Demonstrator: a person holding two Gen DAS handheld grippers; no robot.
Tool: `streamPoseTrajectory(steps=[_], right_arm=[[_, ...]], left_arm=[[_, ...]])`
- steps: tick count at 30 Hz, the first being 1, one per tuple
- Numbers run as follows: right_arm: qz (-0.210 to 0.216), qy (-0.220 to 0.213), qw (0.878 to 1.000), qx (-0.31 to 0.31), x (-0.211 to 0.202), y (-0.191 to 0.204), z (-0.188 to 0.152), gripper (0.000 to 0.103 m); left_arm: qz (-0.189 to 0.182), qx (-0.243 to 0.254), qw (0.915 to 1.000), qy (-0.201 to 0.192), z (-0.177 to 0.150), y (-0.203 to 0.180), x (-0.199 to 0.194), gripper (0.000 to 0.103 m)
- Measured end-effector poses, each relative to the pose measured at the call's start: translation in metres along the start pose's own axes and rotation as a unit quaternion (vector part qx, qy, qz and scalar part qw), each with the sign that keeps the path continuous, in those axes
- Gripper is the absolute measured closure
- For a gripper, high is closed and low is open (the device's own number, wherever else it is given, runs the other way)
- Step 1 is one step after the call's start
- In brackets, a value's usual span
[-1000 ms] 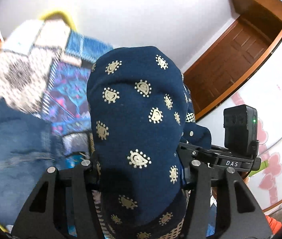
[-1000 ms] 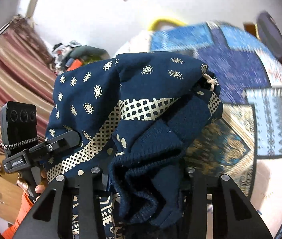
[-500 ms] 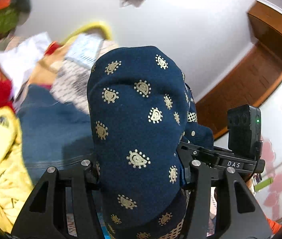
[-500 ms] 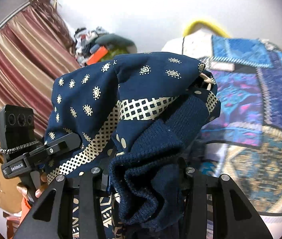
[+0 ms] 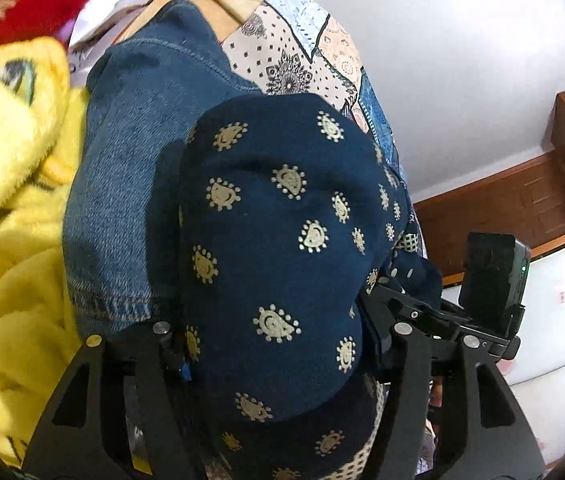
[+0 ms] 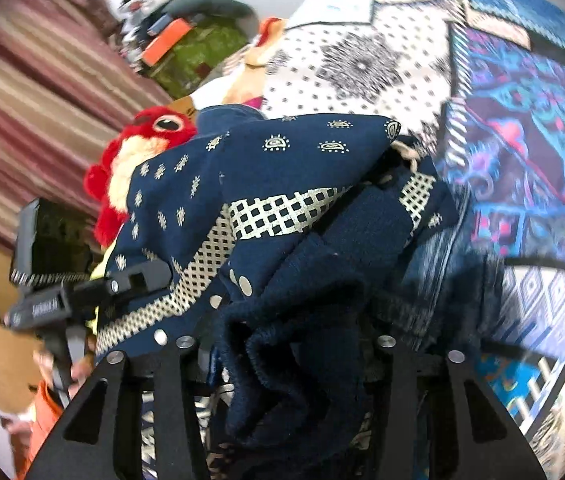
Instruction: Fold large clothes
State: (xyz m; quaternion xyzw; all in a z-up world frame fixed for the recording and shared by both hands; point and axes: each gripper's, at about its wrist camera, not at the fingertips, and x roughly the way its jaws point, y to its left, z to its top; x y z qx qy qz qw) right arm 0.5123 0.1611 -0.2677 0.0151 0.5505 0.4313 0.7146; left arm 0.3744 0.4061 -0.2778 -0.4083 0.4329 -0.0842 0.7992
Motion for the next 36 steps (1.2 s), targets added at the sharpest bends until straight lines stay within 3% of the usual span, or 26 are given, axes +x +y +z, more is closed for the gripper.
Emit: streamPoseTrajectory(steps=[2, 5, 8, 10, 13, 14, 18, 21, 26, 29, 32, 36], right_arm=[[-0.009, 0.006, 1.0, -0.014, -0.004, 0.002, -0.002, 0.052], [-0.047, -0.013, 0.998, -0.029, -0.024, 0.013, -0.006, 0.043], [-0.09, -0.043, 0.994, -0.052, -0.047, 0.032, -0.013, 0.036], [-0.097, -0.059, 0.992, -0.062, -0.061, 0.044, -0.022, 0.025], [-0.089, -0.073, 0.99, -0.08, -0.068, 0.061, -0.034, 0.012], [-0.087, -0.071, 0.99, -0.085, -0.065, 0.066, -0.038, 0.011], [-0.117, -0.049, 0.987, -0.096, -0.043, 0.068, -0.062, 0.011], [-0.146, -0.025, 0.986, -0.073, -0.031, 0.05, -0.084, 0.011], [-0.143, -0.024, 0.988, -0.042, -0.057, 0.032, -0.116, 0.011], [-0.151, -0.04, 0.987, -0.034, -0.085, 0.036, -0.125, 0.011], [-0.146, -0.083, 0.985, -0.042, -0.128, 0.058, -0.13, 0.011], [-0.127, -0.161, 0.976, -0.079, -0.199, 0.111, -0.14, 0.011]], left_arm=[[0.038, 0.026, 0.9989, -0.012, -0.008, -0.016, -0.009, 0.037], [0.109, 0.082, 0.9901, -0.033, -0.022, -0.045, -0.024, 0.036], [0.156, 0.116, 0.9794, -0.056, -0.031, -0.056, -0.034, 0.034], [0.173, 0.14, 0.973, -0.062, -0.043, -0.063, -0.038, 0.03], [0.188, 0.167, 0.9659, -0.063, -0.064, -0.072, -0.039, 0.009], [0.196, 0.175, 0.9633, -0.053, -0.075, -0.074, -0.034, 0.003], [0.24, 0.205, 0.9489, -0.004, -0.108, -0.071, -0.009, 0.003], [0.258, 0.207, 0.9436, -0.003, -0.133, -0.063, -0.009, 0.003], [0.285, 0.228, 0.9311, -0.006, -0.161, -0.072, -0.02, 0.003], [0.301, 0.247, 0.9205, -0.033, -0.175, -0.095, -0.043, 0.003], [0.293, 0.254, 0.918, -0.083, -0.179, -0.125, -0.079, 0.003], [0.271, 0.273, 0.9058, -0.178, -0.193, -0.184, -0.142, 0.003]])
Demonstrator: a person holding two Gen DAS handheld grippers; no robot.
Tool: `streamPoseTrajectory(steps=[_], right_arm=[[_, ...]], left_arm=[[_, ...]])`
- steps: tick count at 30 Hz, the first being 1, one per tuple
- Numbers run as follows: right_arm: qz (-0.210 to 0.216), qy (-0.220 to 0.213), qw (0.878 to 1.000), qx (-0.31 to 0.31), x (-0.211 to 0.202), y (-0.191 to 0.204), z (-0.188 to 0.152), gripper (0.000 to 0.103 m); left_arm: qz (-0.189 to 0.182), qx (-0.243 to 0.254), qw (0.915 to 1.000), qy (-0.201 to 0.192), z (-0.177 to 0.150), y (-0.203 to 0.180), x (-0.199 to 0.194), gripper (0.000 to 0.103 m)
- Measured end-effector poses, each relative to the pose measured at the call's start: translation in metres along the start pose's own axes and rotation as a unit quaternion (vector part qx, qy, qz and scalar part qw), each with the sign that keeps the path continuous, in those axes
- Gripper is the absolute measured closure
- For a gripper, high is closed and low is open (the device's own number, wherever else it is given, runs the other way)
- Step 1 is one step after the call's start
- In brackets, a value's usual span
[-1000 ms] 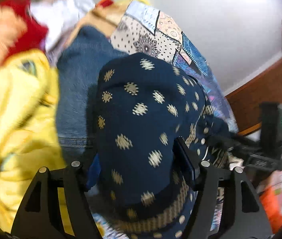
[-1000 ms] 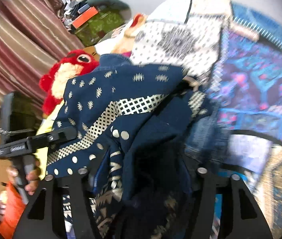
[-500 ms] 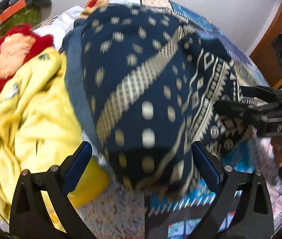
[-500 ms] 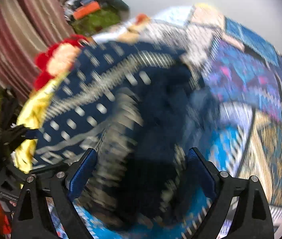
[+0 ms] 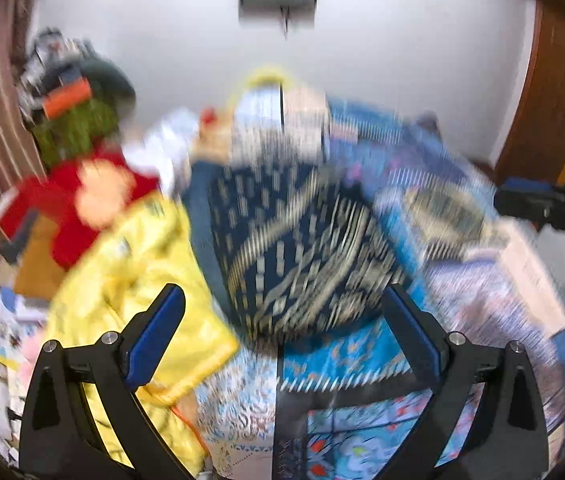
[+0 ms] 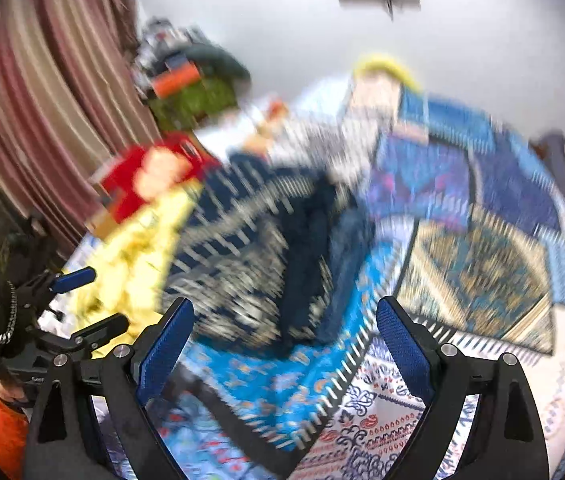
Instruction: Fold large clothes
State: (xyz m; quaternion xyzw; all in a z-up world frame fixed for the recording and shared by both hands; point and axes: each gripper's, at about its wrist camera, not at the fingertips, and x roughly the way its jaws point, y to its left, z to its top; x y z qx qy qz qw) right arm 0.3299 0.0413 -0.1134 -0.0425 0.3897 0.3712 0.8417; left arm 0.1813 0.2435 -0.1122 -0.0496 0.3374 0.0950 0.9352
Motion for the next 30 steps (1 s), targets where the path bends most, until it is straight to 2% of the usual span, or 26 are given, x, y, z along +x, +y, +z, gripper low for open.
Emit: streamPoseTrajectory(steps=[2, 3, 6, 8, 13, 17, 20, 25, 30], right_arm=[[0.009, -0.045, 0.999, -0.012, -0.038, 0.018, 0.01, 0.011], [0.014, -0.073, 0.997, -0.017, -0.06, 0.027, 0.014, 0.011], [0.021, -0.149, 0.988, -0.033, -0.119, 0.052, 0.016, 0.011], [0.023, -0.194, 0.98, -0.046, -0.153, 0.066, 0.012, 0.011], [0.012, -0.295, 0.953, -0.062, -0.227, 0.096, -0.013, 0.011], [0.009, -0.333, 0.941, -0.056, -0.256, 0.11, -0.04, 0.011], [-0.004, -0.34, 0.939, -0.054, -0.26, 0.118, -0.057, 0.011], [-0.011, -0.319, 0.946, -0.054, -0.254, 0.127, -0.077, 0.011], [-0.012, -0.301, 0.952, -0.05, -0.244, 0.126, -0.083, 0.011]], left_arm=[[0.001, -0.001, 0.9986, -0.054, 0.014, -0.008, -0.04, 0.003], [0.003, -0.001, 0.9959, -0.091, 0.021, -0.013, -0.068, 0.003], [0.001, -0.002, 0.9876, -0.157, 0.031, -0.023, -0.123, 0.003], [0.0, 0.002, 0.9776, -0.211, 0.032, -0.034, -0.164, 0.003], [0.019, 0.013, 0.9549, -0.296, 0.023, -0.058, -0.226, 0.003], [0.032, 0.014, 0.9458, -0.323, 0.008, -0.07, -0.242, 0.003], [0.038, 0.005, 0.9458, -0.323, 0.001, -0.071, -0.242, 0.003], [0.034, -0.002, 0.9507, -0.308, -0.011, -0.072, -0.233, 0.003], [0.028, -0.007, 0.9544, -0.297, -0.013, -0.07, -0.228, 0.003]])
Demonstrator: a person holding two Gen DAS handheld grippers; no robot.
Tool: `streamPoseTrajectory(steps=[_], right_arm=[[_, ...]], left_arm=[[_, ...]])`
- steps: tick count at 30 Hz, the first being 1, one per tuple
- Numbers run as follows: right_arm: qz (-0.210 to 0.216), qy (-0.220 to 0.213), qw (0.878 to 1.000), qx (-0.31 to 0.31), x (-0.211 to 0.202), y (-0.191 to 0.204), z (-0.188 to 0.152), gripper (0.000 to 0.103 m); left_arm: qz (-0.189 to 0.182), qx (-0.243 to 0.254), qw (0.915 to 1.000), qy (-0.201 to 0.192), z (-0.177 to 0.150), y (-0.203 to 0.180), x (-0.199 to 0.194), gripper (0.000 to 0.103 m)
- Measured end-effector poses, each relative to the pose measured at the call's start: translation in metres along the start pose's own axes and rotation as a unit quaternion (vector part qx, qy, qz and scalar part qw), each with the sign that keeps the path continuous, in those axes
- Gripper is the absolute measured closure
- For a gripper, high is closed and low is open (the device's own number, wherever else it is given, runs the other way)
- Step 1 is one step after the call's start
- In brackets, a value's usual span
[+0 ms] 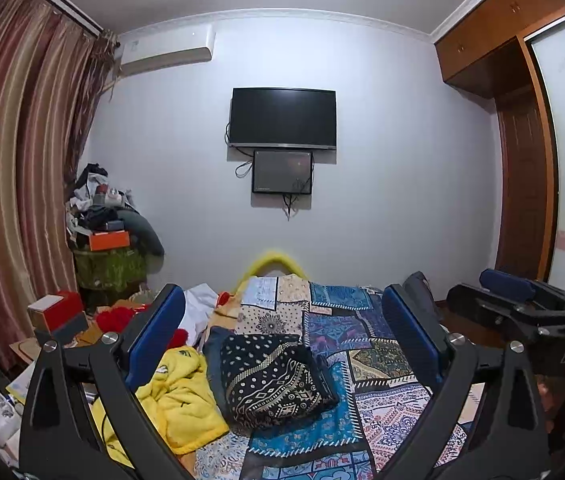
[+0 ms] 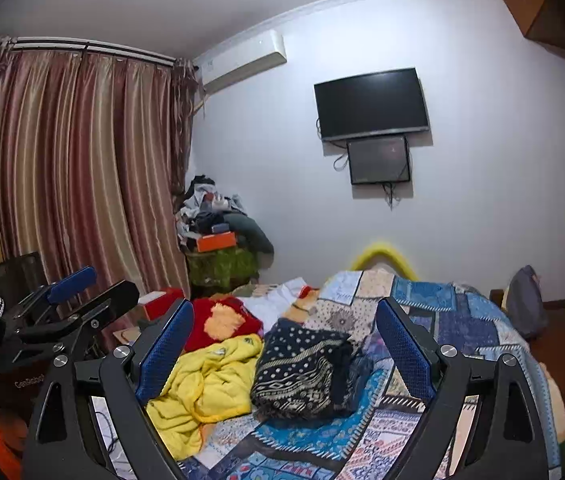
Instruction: Fold large clothes
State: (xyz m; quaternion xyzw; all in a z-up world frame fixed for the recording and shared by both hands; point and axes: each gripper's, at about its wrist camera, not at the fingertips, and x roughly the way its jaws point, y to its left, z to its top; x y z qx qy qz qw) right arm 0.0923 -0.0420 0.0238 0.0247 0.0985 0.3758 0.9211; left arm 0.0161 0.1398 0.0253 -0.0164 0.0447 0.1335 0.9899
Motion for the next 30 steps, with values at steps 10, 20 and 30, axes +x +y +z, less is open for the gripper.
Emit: streamPoseTrajectory(steps=[10, 20, 30], right_arm=[[-0.008, 0.01, 1.0, -0.002, 0.004, -0.002, -0.007, 0.011], [-0.04, 0.002, 0.999, -0.01, 0.002, 0.002, -0.008, 0.0], [-0.057, 0.006, 0.998, -0.004, 0.007, -0.005, -0.007, 0.0]], left_arm=[[0.004, -0.007, 0.9999, 0.008, -0.008, 0.001, 0.0, 0.0], [0.001, -0.015, 0.9997, 0.018, -0.013, 0.004, 0.004, 0.0], [-0.001, -0.017, 0.9994, 0.031, -0.018, 0.003, 0.013, 0.0]])
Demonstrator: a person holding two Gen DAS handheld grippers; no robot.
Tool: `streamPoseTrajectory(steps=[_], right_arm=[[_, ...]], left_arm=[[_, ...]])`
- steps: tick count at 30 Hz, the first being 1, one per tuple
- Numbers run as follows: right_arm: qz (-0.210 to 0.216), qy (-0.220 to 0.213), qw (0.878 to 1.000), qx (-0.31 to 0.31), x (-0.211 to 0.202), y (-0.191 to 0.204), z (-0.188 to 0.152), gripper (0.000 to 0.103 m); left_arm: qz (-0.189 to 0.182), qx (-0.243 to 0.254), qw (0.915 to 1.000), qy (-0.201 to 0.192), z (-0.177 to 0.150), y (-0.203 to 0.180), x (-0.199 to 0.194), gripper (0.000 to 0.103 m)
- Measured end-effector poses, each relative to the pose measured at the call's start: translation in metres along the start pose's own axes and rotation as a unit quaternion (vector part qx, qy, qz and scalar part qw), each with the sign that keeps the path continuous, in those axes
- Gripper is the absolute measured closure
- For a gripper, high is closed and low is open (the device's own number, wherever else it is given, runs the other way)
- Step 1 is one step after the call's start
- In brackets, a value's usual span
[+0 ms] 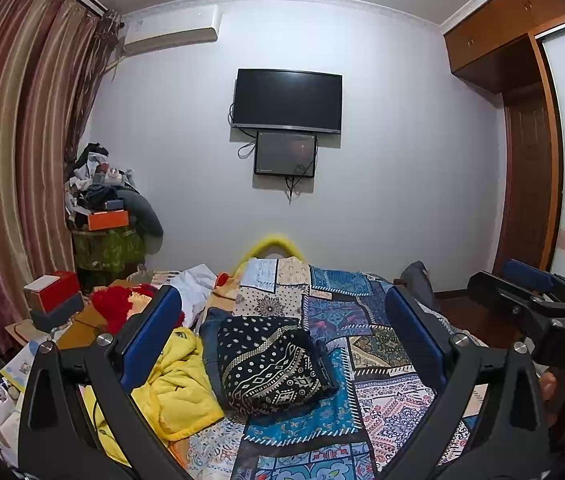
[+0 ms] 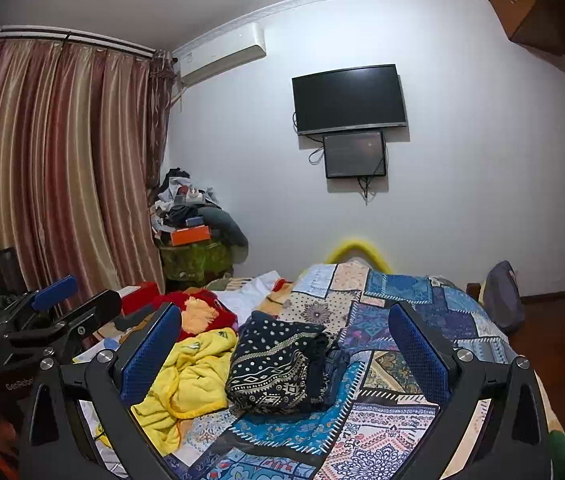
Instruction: Fold large clothes
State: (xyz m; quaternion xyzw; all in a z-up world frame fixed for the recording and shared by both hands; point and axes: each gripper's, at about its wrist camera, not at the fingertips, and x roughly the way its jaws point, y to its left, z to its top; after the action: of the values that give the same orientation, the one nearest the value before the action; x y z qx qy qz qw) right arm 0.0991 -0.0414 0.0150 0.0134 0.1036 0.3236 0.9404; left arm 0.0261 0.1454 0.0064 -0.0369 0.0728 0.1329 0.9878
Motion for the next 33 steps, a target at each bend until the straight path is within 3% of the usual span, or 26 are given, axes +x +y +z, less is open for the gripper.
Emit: streamPoseTrajectory(steps=[33], right_arm=[[-0.005, -0.001, 1.0, -0.002, -0.0039, -0.0081, -0.0037, 0.0]], left_arm=[[-0.013, -0.002, 0.9999, 0.008, 0.0014, 0.0052, 0.0076, 0.0]])
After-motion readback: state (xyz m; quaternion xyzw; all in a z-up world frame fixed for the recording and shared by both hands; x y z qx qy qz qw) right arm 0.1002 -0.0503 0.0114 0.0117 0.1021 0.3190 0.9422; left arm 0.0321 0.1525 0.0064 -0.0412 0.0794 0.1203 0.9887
